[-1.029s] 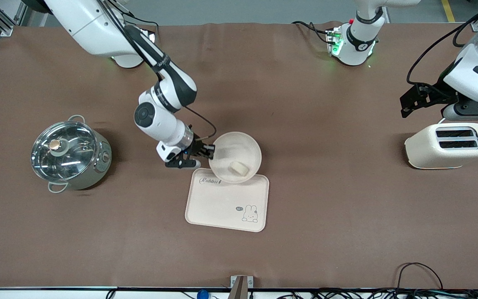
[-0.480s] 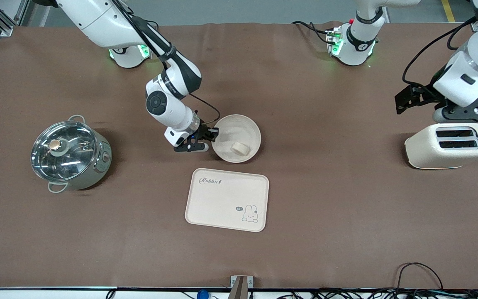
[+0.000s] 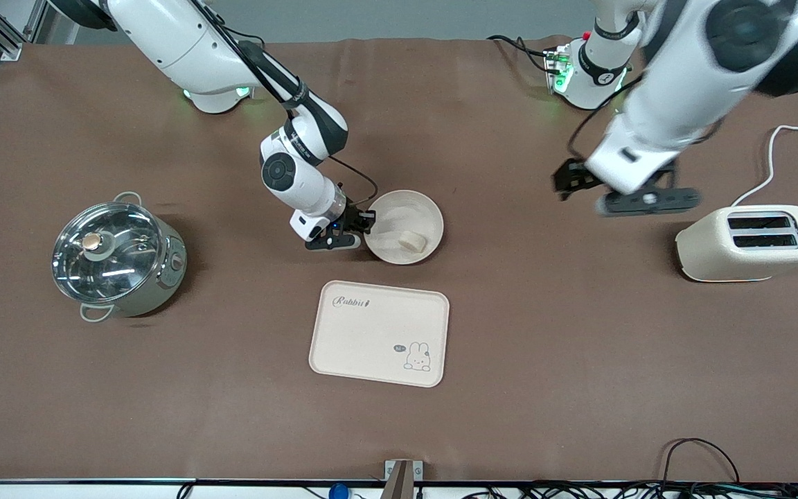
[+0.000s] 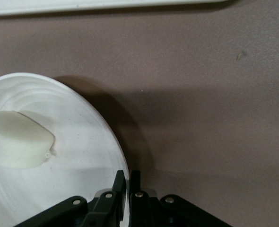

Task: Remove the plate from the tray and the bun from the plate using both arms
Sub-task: 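Open the right gripper and withdraw while the left gripper reaches the bun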

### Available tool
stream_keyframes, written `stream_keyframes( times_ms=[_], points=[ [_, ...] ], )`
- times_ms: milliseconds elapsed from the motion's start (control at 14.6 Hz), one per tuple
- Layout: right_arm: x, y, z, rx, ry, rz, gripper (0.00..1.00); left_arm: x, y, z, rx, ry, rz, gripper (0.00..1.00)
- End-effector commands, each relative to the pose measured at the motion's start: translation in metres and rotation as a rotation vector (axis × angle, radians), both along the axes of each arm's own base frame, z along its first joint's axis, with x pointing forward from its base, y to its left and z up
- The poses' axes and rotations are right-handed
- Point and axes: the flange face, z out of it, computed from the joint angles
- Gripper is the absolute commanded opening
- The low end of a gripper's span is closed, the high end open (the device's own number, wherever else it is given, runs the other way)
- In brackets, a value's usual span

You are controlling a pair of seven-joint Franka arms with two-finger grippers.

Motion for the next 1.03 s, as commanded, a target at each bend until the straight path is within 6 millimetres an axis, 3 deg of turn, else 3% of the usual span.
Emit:
stream_keyframes(
  times_ms=[0,137,274,411,549,686,823,960],
  points=[
    [0.004,0.004,0.041,0.015,-0.018,-0.096,1.0,0.012,-0.048,-0.058,-0.031,-0.014,0.055,1.0],
    [0.006,-0.006,0.065,-0.031,0.033,-0.076,1.0,0.008,-0.089,-0.094,-0.006,-0.057,0.055,1.0],
    [0.028,-0.043,0.107,-0.084,0.103,-0.088,1.0,0.005,-0.121,-0.132,0.001,-0.093,0.076,1.0],
    [0.044,-0.074,0.166,-0.14,0.158,-0.083,1.0,0.002,-0.141,-0.155,0.002,-0.112,0.077,1.0],
    [0.083,-0.113,0.229,-0.125,0.161,-0.096,1.0,-0.012,-0.166,-0.183,-0.003,-0.1,0.089,1.0],
    [0.104,-0.151,0.267,-0.22,0.143,-0.088,1.0,-0.019,-0.181,-0.202,-0.002,-0.101,0.123,1.0],
    [0.106,-0.173,0.305,-0.308,0.102,-0.086,1.0,-0.025,-0.193,-0.218,-0.008,-0.087,0.138,1.0],
    [0.107,-0.197,0.329,-0.339,0.059,-0.112,1.0,-0.038,-0.213,-0.234,-0.033,-0.084,0.163,1.0]
  ],
)
